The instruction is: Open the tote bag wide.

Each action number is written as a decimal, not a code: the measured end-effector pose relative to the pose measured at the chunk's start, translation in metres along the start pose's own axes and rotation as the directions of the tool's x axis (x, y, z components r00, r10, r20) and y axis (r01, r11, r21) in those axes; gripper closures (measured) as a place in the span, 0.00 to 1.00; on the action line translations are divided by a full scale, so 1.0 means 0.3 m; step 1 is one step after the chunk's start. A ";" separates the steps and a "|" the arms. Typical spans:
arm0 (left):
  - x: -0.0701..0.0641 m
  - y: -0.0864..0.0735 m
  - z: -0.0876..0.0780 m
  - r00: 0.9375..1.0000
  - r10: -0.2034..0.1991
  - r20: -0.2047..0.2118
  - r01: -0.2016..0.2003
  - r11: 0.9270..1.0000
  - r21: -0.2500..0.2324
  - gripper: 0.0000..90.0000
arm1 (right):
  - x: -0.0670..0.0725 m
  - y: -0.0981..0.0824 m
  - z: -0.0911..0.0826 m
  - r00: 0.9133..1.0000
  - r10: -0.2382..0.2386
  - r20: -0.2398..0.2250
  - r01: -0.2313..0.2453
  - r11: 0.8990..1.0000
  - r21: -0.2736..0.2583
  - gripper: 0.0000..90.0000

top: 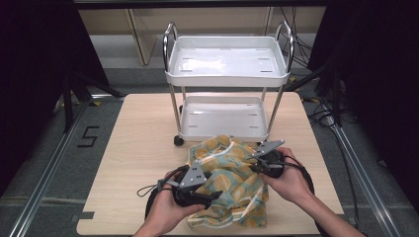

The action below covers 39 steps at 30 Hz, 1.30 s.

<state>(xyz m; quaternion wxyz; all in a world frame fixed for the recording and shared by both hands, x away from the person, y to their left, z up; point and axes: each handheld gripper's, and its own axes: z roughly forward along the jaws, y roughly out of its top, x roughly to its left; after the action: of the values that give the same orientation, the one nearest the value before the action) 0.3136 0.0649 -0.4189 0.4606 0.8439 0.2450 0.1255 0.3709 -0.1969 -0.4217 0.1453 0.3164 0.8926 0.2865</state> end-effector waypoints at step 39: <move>0.064 -0.032 0.108 0.986 -0.164 0.022 0.159 0.978 0.133 0.62 | 0.004 0.007 0.012 1.000 -0.026 0.001 0.026 1.000 0.003 1.00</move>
<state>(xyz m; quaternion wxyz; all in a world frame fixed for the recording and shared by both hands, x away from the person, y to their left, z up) 0.3412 0.0563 -0.4449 0.4169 0.8515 0.3128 0.0573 0.3725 -0.1934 -0.4234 0.1490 0.3053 0.8969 0.2833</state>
